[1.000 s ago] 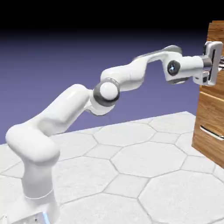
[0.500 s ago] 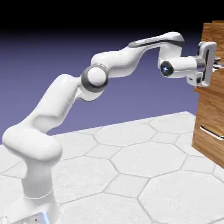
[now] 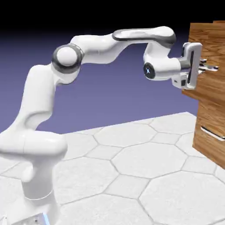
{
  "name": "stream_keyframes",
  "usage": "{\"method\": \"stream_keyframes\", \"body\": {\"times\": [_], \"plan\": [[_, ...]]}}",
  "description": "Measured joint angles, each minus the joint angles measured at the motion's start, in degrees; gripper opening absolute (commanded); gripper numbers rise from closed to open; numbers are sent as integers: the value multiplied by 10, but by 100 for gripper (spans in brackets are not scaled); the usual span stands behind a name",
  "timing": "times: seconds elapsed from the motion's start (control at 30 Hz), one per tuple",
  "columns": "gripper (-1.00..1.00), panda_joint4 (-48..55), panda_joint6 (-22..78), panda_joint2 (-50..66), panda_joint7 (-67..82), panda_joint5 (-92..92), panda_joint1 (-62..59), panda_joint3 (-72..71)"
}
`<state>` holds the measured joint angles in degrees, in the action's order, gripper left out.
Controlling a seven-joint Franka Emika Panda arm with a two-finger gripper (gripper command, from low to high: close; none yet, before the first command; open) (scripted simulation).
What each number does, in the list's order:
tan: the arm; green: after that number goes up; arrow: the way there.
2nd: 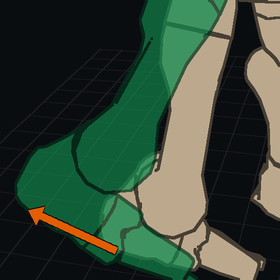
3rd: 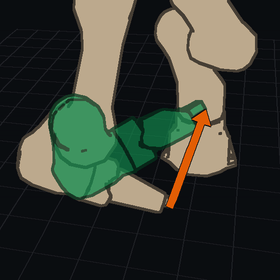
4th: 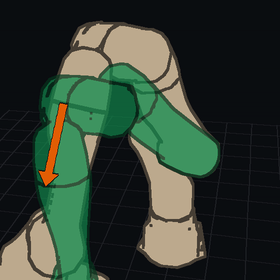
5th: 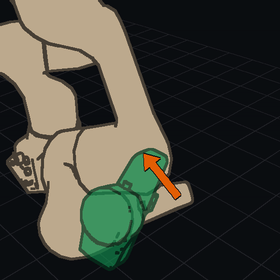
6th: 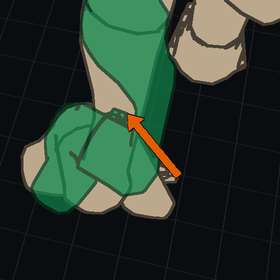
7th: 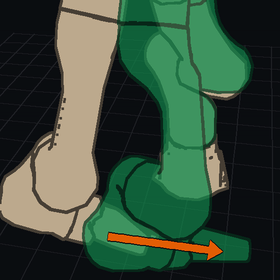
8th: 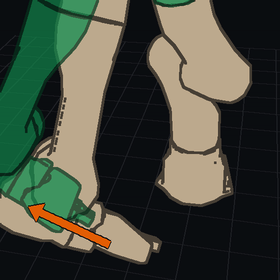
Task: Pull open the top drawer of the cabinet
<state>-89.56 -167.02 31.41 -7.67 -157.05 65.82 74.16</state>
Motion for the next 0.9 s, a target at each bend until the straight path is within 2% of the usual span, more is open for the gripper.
{"method": "stream_keyframes", "body": {"times": [0.4,0.8,0.83,0.9], "plan": [[-100,-155,26,-44,73,-40,249,215],[-100,-312,51,22,24,-10,498,445],[100,-321,52,28,20,-8,510,455],[100,-321,52,28,20,-7,510,455]]}}
